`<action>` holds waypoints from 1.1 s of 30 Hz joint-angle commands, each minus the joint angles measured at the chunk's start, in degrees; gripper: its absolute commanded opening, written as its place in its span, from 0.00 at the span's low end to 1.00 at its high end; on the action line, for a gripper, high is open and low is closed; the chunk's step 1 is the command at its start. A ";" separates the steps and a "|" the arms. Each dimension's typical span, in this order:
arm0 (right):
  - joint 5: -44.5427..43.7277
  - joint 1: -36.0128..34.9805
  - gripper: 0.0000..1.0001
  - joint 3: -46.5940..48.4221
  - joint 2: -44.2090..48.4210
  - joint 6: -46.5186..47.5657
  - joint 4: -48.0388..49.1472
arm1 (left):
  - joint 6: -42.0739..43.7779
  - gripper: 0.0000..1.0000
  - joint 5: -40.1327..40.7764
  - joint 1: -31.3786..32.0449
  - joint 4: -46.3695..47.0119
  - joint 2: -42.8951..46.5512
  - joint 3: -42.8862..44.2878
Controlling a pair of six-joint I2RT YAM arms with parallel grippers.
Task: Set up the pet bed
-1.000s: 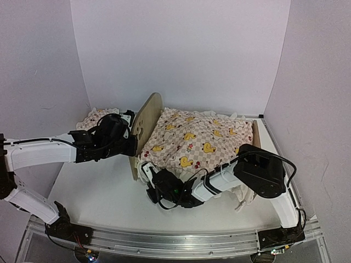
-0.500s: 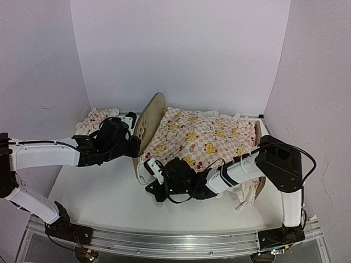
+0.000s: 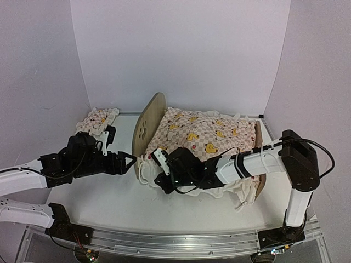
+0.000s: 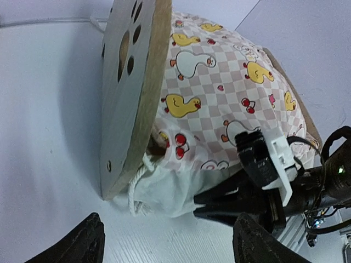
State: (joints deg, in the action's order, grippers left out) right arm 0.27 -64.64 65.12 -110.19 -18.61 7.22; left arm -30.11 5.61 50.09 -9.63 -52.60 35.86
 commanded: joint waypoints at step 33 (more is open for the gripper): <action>-4.94 4.24 0.42 17.72 4.05 5.99 -27.15 | -18.67 0.40 12.11 8.11 35.38 -26.65 -12.89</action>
State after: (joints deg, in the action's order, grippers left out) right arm -13.41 -59.99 76.66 -105.43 -9.87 -15.42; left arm -44.91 15.27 58.19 22.59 -79.26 21.10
